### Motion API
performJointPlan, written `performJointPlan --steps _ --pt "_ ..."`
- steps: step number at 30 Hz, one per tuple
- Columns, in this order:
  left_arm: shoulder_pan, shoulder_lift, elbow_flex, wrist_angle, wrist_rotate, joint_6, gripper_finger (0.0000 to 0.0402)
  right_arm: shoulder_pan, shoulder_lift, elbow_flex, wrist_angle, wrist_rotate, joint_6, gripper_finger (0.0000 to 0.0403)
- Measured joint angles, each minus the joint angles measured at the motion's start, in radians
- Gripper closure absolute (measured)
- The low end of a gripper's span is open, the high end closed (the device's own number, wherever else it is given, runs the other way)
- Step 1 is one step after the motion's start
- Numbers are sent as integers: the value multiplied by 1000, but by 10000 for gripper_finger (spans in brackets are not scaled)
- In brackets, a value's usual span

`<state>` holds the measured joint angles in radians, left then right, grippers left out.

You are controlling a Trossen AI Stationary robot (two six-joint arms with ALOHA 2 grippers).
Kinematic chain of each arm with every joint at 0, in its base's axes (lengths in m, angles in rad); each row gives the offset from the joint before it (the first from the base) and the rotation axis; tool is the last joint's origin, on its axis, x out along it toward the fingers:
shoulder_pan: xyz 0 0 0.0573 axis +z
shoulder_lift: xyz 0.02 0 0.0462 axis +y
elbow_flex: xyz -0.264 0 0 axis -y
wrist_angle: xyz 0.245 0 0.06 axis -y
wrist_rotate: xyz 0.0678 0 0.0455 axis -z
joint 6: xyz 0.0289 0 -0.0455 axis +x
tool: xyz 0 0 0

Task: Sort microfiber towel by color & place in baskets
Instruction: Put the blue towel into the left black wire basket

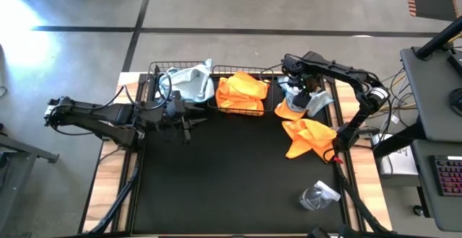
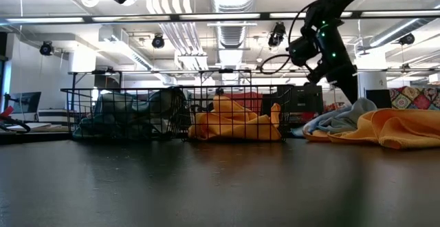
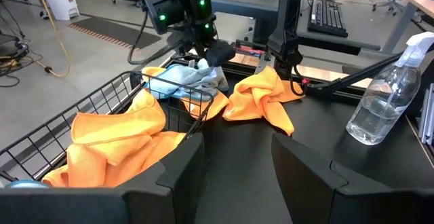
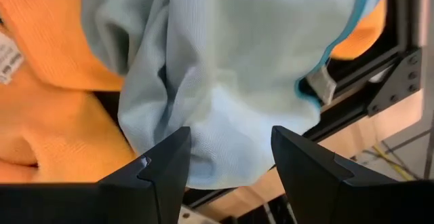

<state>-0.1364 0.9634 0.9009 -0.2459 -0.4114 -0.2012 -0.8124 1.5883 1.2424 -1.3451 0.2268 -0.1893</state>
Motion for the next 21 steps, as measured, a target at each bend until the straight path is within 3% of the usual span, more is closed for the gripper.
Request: performJointPlan --steps 21 --pt "0 0 0 -4 0 0 243 0 -2 -236 96 -2 47 202"
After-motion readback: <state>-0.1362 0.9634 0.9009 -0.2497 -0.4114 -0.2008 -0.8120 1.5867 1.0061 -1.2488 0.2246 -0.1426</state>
